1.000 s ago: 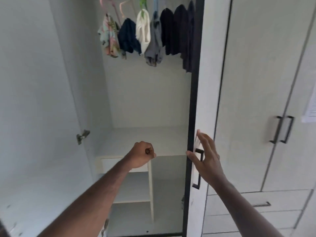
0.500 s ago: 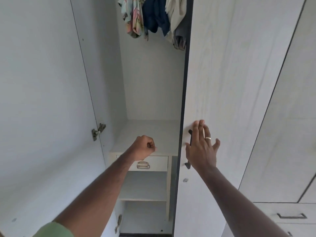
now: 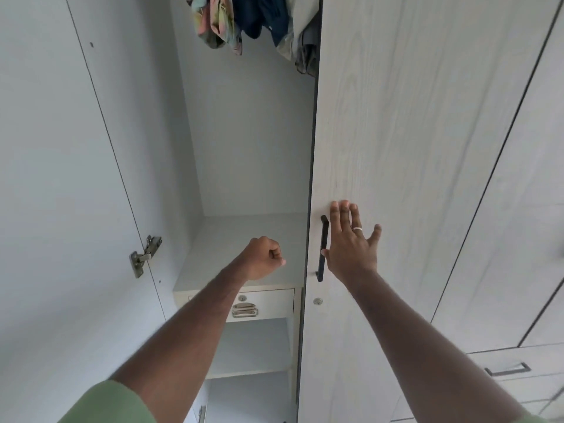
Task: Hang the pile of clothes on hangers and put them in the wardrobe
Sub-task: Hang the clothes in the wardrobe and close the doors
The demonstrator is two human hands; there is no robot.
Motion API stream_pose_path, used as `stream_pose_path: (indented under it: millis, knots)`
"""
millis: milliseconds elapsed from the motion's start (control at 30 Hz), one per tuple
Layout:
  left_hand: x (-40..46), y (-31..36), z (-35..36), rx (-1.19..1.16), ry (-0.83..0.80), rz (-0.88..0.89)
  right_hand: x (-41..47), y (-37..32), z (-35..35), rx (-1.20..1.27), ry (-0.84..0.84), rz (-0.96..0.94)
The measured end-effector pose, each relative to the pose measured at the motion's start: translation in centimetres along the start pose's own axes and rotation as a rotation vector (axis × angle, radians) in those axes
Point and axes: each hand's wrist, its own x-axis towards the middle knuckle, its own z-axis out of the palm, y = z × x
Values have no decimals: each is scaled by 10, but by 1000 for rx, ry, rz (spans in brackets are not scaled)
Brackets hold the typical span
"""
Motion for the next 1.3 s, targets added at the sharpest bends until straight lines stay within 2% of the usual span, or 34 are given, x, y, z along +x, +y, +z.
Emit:
stream_pose_path:
  millis: [200,400,500,600,700,933,1067,1200,1300]
  knots:
    - [6,-7,2,-3,-12,17,-4,8,-1,-61,-3,-10]
    - [-19,-14,-3,-36,44,32,-3,4,-11,-64,-106,44]
    - [-45,-24,-10,-69,96,18,-5,-4,-29,11,-188,91]
    - [-81,-35,-21,-64,214,18,-23,-20,-45,57,-234,90]
    - [-127,-40,-37,44,369,49,-57,-45,-54,121,-206,61]
    - [-263,-20,-98,455,904,59,-129,-110,-99,251,-205,-53]
    - [-339,-19,-125,560,1019,42,-175,-145,-123,300,-205,-109]
    - [-394,-29,-148,634,1078,107,-210,-175,-143,303,-198,-157]
    - [-409,-35,-172,471,1165,65,-224,-184,-162,289,-157,-152]
